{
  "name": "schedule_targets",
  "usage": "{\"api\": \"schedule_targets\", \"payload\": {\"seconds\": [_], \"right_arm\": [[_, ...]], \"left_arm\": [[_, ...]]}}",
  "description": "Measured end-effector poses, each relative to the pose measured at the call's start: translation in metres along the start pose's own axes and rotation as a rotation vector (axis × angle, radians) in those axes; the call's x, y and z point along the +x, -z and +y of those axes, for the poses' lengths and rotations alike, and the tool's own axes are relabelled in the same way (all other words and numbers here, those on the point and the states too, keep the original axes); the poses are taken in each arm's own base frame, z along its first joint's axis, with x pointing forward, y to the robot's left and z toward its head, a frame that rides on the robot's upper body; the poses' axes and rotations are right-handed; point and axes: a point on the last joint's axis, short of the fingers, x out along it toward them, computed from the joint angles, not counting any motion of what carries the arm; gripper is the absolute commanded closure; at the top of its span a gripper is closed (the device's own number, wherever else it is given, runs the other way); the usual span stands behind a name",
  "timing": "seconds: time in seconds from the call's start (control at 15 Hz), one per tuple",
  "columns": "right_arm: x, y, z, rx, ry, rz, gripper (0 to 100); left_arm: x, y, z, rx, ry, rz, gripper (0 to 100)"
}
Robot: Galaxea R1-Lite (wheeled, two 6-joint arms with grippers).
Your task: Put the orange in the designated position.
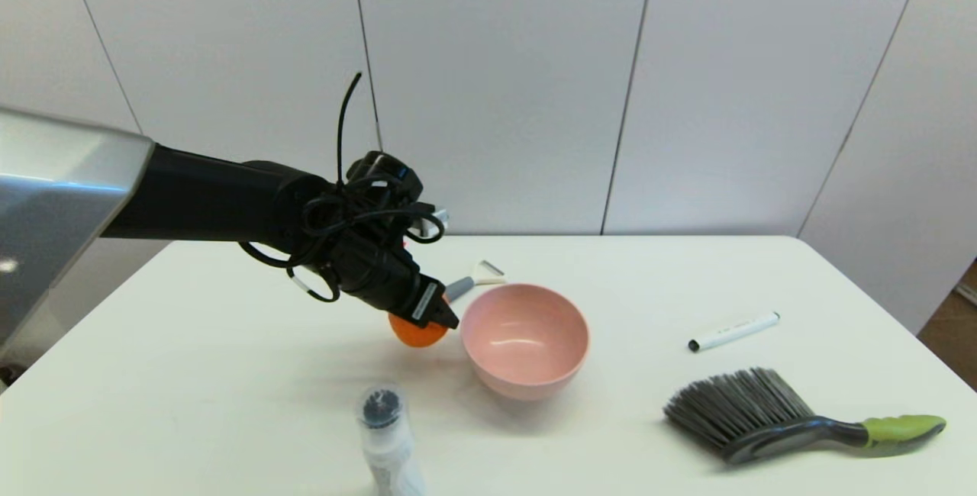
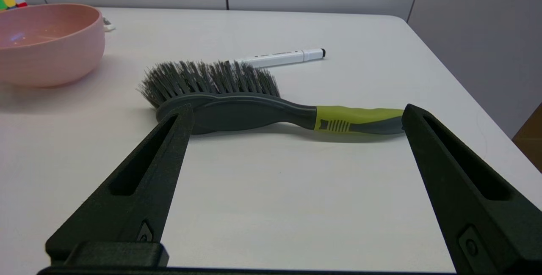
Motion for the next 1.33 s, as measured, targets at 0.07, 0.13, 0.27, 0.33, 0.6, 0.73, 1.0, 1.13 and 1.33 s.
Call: {"api": "schedule_targets", "payload": {"seconds": [0.07,0.13,0.27,0.33,0.6,0.73,1.0,1.13,1.33], "right_arm": [[0.000,0.000,0.000,0.000,0.000,0.000,0],[0.000,0.000,0.000,0.000,0.000,0.000,0],[0.000,0.000,0.000,0.000,0.000,0.000,0],[0.000,0.000,0.000,0.000,0.000,0.000,0],[0.000,0.000,0.000,0.000,0.000,0.000,0],[0.000,0.000,0.000,0.000,0.000,0.000,0],[0.000,0.000,0.000,0.000,0.001,0.000,0],[0.000,0.000,0.000,0.000,0.001,0.000,0],[0.000,0.000,0.000,0.000,0.000,0.000,0]], "left_arm": [[0.000,0.000,0.000,-0.004,0.000,0.000,0],[0.000,-0.001,0.000,-0.005,-0.001,-0.003,0],[0.000,-0.001,0.000,-0.004,-0.001,-0.001,0],[0.000,-0.002,0.000,-0.004,-0.002,-0.002,0],[-0.010,-0.006,-0.001,0.001,-0.004,-0.035,0],[-0.026,-0.014,-0.002,0.016,-0.028,-0.090,0],[-0.062,-0.020,0.005,0.005,-0.210,-0.174,0],[-0.087,-0.020,0.010,-0.013,-0.245,-0.237,0],[-0.134,-0.015,0.021,-0.058,-0.301,-0.341,0]]}}
